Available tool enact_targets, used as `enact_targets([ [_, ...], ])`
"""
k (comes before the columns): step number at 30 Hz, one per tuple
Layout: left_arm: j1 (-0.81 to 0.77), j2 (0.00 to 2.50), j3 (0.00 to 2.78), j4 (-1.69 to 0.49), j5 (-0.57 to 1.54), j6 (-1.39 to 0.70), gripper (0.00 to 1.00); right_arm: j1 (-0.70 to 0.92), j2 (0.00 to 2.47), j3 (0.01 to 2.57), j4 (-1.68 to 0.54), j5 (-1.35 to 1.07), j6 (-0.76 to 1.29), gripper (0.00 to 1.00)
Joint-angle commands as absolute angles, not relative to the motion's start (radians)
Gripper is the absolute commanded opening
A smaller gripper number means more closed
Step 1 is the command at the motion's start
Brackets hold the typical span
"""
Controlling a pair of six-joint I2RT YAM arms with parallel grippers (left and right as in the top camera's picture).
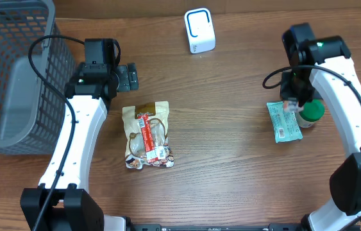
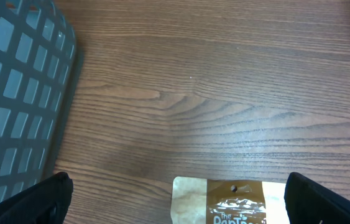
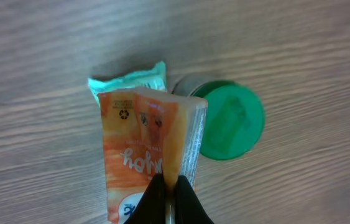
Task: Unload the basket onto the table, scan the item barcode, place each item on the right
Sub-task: 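Carry the orange box right toward the jar and lower it, then open the right gripper and release the orange box beside the jar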
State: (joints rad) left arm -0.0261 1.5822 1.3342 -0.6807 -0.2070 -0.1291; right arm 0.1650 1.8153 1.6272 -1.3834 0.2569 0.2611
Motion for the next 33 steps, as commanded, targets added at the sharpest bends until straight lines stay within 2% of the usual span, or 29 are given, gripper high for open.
enact_targets([
  [1, -0.027, 1.582, 1.344, -0.678, -0.217, -0.135, 1.0, 0.162, 1.81, 1.527, -1.342, 0.214, 0.241, 0.04],
  [12, -0.027, 1.582, 1.344, -0.678, -0.216, -0.135, 1.0, 0.162, 1.81, 1.321, -1.135, 0.216, 0.231, 0.04],
  [16, -0.027, 1.582, 1.344, -0.678, -0.217, -0.135, 1.0, 0.162, 1.81, 1.309, -1.106, 0.215, 0.231, 0.21],
  [20, -0.027, 1.582, 1.344, -0.678, -0.217, -0.135, 1.0, 0.162, 1.81, 1.309, -1.094, 0.215, 0.232, 0.23],
  [24, -0.027, 1.582, 1.344, -0.678, -0.217, -0.135, 1.0, 0.162, 1.81, 1.308, -1.065, 0.2, 0.265, 0.3],
  [27, -0.027, 1.582, 1.343, -0.678, -0.217, -0.135, 1.0, 0.163, 1.81, 1.308, -1.032, 0.099, 0.292, 0.35],
  [33, -0.027, 1.582, 1.344, -0.678, -0.217, -0.135, 1.0, 0.165, 1.81, 1.308, -0.957, -0.218, 0.308, 0.35],
])
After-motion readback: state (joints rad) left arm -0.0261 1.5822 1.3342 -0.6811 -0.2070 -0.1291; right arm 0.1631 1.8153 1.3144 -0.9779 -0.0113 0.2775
